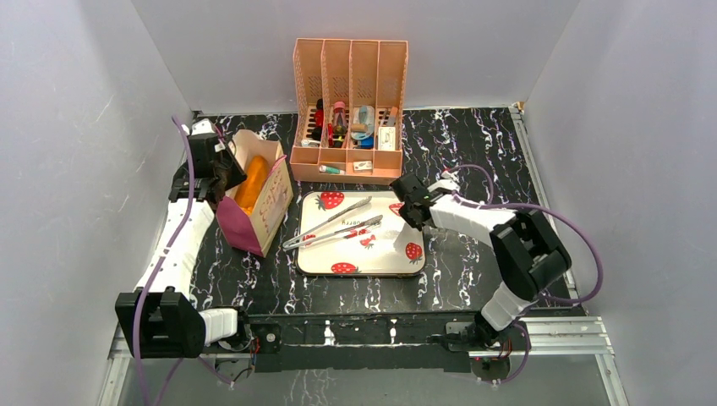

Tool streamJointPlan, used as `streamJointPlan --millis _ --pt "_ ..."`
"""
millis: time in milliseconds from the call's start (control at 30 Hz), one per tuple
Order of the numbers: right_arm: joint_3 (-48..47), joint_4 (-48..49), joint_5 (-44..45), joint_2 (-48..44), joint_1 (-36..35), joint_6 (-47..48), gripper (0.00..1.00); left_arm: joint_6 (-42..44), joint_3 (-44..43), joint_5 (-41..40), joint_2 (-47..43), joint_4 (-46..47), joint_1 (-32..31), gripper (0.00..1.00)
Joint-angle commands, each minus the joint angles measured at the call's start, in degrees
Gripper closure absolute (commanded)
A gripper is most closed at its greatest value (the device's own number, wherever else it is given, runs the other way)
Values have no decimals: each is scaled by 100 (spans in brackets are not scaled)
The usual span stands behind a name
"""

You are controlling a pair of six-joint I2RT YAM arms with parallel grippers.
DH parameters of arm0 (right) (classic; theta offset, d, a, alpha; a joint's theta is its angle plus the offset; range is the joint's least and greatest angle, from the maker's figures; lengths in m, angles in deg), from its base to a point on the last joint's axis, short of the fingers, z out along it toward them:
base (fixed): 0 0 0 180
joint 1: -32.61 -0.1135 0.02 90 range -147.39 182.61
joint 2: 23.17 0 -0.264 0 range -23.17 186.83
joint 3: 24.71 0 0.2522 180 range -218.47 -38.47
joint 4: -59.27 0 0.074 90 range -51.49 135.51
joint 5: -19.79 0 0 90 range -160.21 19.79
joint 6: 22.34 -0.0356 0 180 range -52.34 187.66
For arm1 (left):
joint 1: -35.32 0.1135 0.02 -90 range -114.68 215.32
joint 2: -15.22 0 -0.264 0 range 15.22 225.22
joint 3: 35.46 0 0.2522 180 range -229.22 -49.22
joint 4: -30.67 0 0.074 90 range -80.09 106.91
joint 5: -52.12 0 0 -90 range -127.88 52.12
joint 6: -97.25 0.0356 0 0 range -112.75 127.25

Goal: Take the fake bread out of the paper bag
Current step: Move the container to the center of the board.

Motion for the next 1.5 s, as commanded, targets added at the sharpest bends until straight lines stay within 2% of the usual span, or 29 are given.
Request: streamJointPlan --millis 0,100,200,500,767,1100,1267,1467 --pt "-306 -900 -268 527 -138 -1357 100 -162 23 30 -235 30 30 78" --pt "-302 -1188 -467 753 -139 -1780 100 -173 24 -4 -286 9 24 78" --pt "-254 -1497 -241 940 -124 -2228 100 -174 45 -61 -359 -10 30 78" --pt "-73 -2335 441 513 507 -2737 100 -235 99 -45 -438 16 24 78" --pt "-423 -2286 720 749 1112 -2163 100 -255 118 -46 -437 36 32 77" --pt "-1674 -2478 1178 1610 1657 -1510 100 -299 120 13 -339 65 47 77" --pt "-2312 -2378 1008 2213 2011 -1056 100 -326 87 38 -280 66 55 77" --pt "-3194 -2298 1081 2994 2093 -669 100 -334 82 57 -265 69 57 77"
